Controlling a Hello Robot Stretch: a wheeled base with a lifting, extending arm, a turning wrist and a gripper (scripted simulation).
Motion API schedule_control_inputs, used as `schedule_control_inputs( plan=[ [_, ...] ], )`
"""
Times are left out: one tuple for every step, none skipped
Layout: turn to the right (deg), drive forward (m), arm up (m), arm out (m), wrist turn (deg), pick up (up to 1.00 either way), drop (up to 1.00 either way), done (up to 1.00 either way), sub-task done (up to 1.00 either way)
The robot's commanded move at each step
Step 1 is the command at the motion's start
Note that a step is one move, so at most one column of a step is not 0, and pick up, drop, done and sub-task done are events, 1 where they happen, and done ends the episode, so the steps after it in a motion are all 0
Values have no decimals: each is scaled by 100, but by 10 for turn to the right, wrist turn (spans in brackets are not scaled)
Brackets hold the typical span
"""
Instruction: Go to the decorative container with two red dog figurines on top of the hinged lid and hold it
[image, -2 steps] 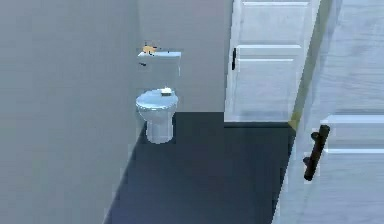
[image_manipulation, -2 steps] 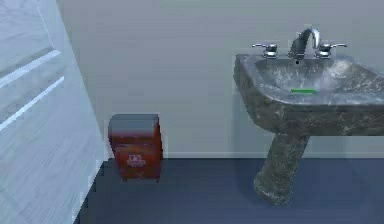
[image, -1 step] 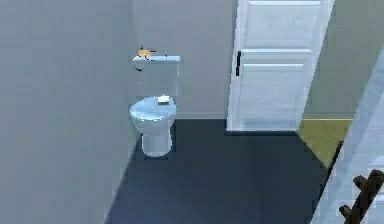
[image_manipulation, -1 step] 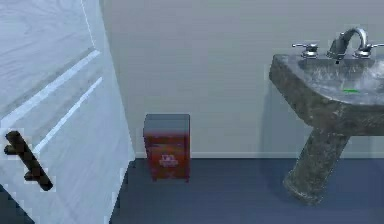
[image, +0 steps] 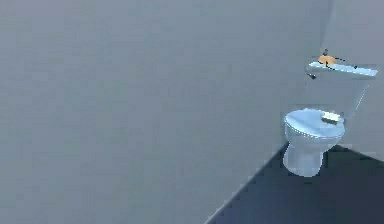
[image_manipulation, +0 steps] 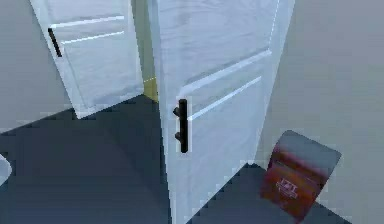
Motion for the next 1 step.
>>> schedule_control_inputs(
  plan=[
    [-450,0,0,0,0,0,0,0,0]
  ],
)
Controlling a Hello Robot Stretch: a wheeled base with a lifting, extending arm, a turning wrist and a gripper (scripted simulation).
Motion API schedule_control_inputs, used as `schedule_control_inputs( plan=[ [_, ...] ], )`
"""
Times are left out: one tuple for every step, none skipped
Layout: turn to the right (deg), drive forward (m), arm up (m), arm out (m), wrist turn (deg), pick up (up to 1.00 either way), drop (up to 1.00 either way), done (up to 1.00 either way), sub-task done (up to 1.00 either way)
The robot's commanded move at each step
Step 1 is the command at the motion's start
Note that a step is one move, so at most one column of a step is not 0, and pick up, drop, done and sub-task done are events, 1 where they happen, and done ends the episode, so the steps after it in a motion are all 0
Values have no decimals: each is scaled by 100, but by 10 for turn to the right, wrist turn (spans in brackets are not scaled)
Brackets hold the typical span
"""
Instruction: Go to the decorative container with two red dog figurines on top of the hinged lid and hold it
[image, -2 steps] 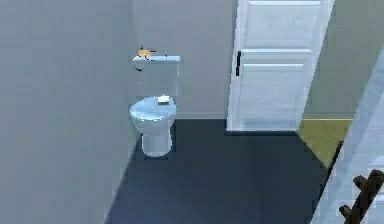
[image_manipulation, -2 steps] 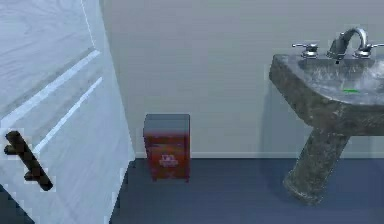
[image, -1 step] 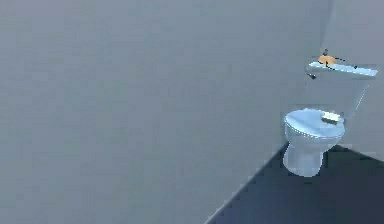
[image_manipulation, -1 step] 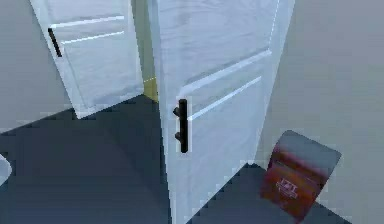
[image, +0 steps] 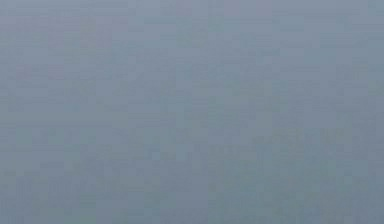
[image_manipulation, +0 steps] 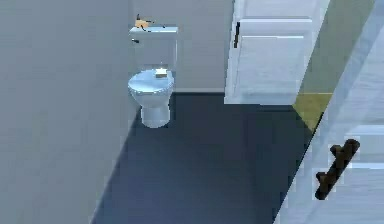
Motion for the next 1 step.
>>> schedule_control_inputs(
  plan=[
    [-420,0,0,0,0,0,0,0,0]
  ],
)
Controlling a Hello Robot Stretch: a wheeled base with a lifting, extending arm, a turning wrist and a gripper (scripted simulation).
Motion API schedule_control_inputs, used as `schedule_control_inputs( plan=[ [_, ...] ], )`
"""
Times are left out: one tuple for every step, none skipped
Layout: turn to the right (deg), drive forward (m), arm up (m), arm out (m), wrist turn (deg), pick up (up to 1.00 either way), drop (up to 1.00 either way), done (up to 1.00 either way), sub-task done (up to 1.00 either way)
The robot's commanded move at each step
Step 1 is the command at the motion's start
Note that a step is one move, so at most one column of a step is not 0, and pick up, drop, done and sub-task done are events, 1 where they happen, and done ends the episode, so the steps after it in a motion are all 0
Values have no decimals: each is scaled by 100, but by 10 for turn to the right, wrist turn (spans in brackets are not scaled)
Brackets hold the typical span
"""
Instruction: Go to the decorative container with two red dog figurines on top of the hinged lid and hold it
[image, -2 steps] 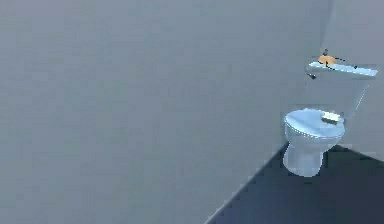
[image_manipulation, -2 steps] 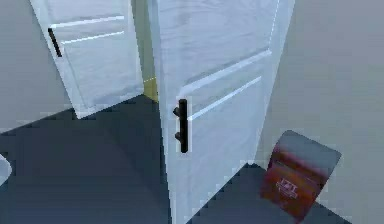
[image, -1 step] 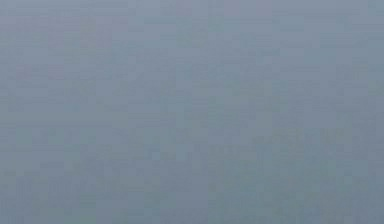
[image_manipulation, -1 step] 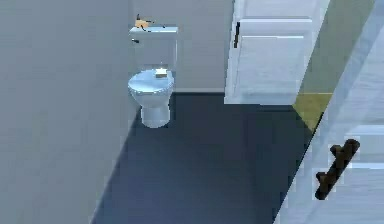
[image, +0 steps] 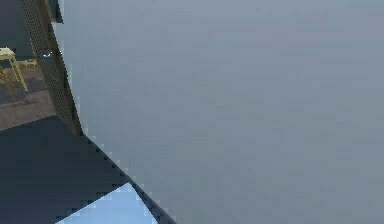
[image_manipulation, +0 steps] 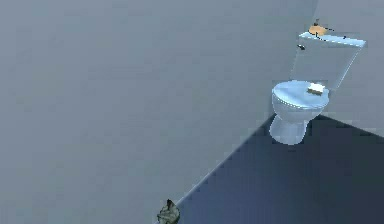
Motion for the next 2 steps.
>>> schedule_control_inputs(
  plan=[
    [0,0,18,0,0,0,0,0,0],
    [0,0,0,40,0,0,0,0,0]
  ],
)
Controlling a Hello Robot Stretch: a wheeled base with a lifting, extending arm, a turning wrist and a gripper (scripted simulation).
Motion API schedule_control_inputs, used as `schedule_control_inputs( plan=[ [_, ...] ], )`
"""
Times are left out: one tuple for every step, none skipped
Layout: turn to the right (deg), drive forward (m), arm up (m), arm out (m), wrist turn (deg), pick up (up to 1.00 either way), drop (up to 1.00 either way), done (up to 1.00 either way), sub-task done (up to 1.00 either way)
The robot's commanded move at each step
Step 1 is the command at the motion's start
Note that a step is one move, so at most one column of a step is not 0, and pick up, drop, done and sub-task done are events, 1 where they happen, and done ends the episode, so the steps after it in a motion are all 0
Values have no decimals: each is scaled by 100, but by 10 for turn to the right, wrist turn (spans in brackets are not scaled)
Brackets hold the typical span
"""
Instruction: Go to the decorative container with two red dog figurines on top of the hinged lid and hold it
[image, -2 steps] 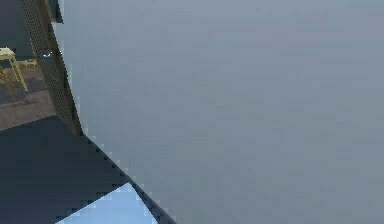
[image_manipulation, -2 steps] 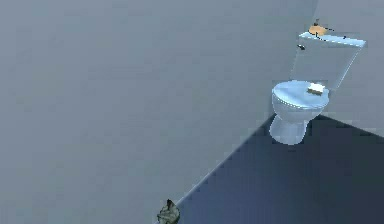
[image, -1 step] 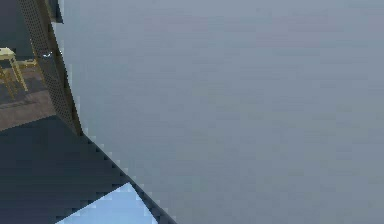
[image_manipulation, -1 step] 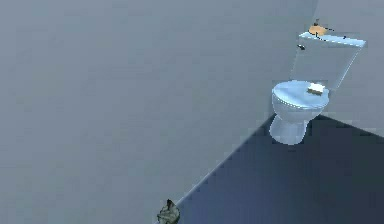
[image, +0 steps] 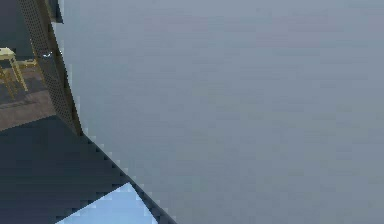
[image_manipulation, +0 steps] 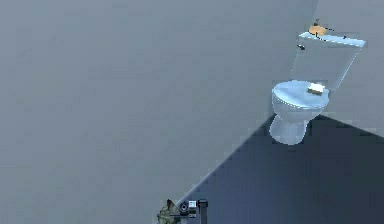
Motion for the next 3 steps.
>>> schedule_control_inputs(
  plan=[
    [0,0,0,0,450,0,0,0,0],
    [0,0,0,0,450,0,0,0,0],
    [0,0,0,0,450,0,0,0,0]
  ],
)
